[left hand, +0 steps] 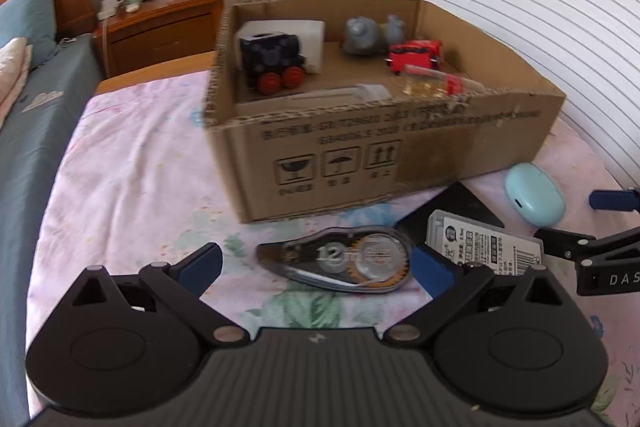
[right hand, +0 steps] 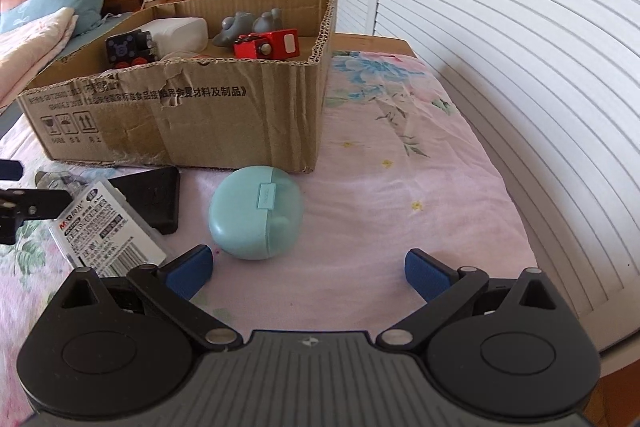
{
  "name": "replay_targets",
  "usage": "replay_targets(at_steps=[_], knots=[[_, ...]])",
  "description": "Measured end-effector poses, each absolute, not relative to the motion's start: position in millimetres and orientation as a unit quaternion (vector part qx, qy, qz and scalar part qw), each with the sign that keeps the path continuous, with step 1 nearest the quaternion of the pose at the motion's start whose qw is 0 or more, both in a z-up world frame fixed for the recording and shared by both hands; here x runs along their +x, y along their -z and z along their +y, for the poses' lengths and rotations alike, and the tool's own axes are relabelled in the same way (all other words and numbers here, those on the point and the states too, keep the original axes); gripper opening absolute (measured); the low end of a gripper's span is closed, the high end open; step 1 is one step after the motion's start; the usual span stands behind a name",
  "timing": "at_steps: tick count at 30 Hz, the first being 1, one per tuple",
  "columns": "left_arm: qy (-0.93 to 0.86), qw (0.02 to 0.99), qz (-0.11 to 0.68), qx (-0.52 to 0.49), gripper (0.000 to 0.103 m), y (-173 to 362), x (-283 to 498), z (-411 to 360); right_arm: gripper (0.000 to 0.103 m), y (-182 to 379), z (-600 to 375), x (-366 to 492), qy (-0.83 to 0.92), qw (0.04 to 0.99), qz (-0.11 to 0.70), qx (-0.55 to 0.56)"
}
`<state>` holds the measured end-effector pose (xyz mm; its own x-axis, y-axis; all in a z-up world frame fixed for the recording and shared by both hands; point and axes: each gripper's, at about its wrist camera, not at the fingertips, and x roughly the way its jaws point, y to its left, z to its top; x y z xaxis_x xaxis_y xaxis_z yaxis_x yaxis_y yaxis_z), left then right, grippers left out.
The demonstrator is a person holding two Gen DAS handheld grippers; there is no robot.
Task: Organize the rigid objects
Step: 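Move right gripper to light-blue round case while left gripper approaches correction tape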
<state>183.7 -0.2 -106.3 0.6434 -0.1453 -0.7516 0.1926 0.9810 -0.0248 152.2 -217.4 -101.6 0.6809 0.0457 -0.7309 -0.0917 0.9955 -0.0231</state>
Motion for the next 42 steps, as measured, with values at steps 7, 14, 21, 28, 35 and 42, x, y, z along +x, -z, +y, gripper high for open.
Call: replay_targets(at_steps=[7,14,21,28,35,42], knots=[[0.096,0.9,0.422,0.051,0.1,115,193,-9,0.103,103,-220,150,-0.054,0.917,0.393,-0.035],[0.073,0.905,0.417,0.043,0.101,115,187,10,0.103,103,-221,148,-0.058,0.919,0.388,-0.038],[0.084,0.909,0.406,0.037,0.101,117,189,17,0.103,105,-220,148,-0.067,0.921,0.381,-0.041],[0.089,0.912,0.398,0.038,0.101,119,189,15,0.103,103,-215,161,-0.085,0.918,0.385,-0.049],[0.094,0.912,0.398,0.04,0.101,118,190,16,0.08,100,-204,168,-0.087,0.923,0.371,-0.054],[0.107,0.913,0.391,0.043,0.1,119,188,20,0.076,99,-208,164,-0.088,0.925,0.365,-0.056]])
